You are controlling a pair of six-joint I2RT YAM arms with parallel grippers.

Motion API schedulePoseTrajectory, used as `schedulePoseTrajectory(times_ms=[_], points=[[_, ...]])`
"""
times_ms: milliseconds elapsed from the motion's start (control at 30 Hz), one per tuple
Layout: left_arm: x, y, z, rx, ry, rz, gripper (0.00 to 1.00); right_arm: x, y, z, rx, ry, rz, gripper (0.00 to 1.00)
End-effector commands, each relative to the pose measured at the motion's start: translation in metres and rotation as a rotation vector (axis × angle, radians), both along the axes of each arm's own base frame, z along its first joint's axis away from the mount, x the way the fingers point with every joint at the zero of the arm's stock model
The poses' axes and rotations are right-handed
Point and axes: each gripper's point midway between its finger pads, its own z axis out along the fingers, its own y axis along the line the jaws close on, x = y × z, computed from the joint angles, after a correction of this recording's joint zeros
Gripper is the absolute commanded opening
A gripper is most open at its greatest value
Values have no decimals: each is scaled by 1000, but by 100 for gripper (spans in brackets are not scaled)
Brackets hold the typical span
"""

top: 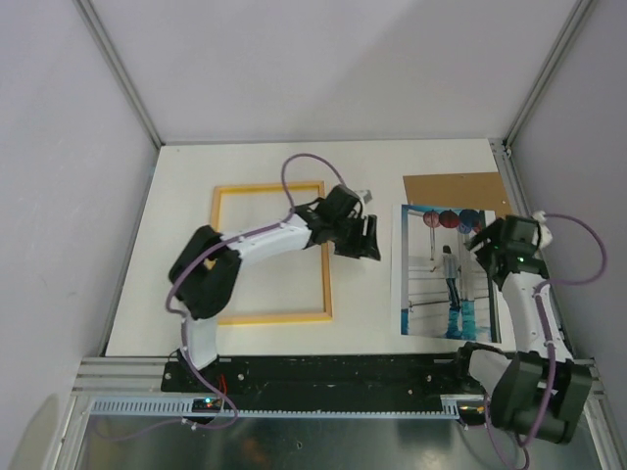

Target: Put the photo into the frame

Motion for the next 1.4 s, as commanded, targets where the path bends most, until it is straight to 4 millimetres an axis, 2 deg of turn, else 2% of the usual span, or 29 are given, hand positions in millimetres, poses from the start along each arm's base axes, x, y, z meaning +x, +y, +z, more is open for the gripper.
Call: schedulePoseTrajectory(times_ms=[0, 100, 267, 500, 633, 800, 967, 1200, 1367], points=[[0, -52, 4, -109, 22, -105, 67, -13, -33, -5, 62, -10, -75, 85], [5, -68, -7, -122, 39, -131, 70, -19, -57, -11, 52, 4, -156, 86], [11, -79, -30, -121, 57, -150, 74, -29, -82, -25, 48, 20, -246, 88], [11, -84, -54, -116, 86, -171, 76, -48, -104, -49, 33, 53, -342, 95], [11, -84, -63, -106, 88, -176, 77, -57, -109, -61, 32, 53, -395, 99], [12, -82, -71, -87, 86, -173, 76, -63, -107, -83, 64, 53, -411, 99], [18, -75, -78, -55, 61, -155, 77, -57, -96, -97, 155, 23, -375, 99], [33, -63, -89, -20, 41, -120, 77, -48, -75, -102, 216, -12, -293, 99], [39, -63, -92, -32, 49, -124, 77, -39, -53, -104, 248, -22, -206, 99]])
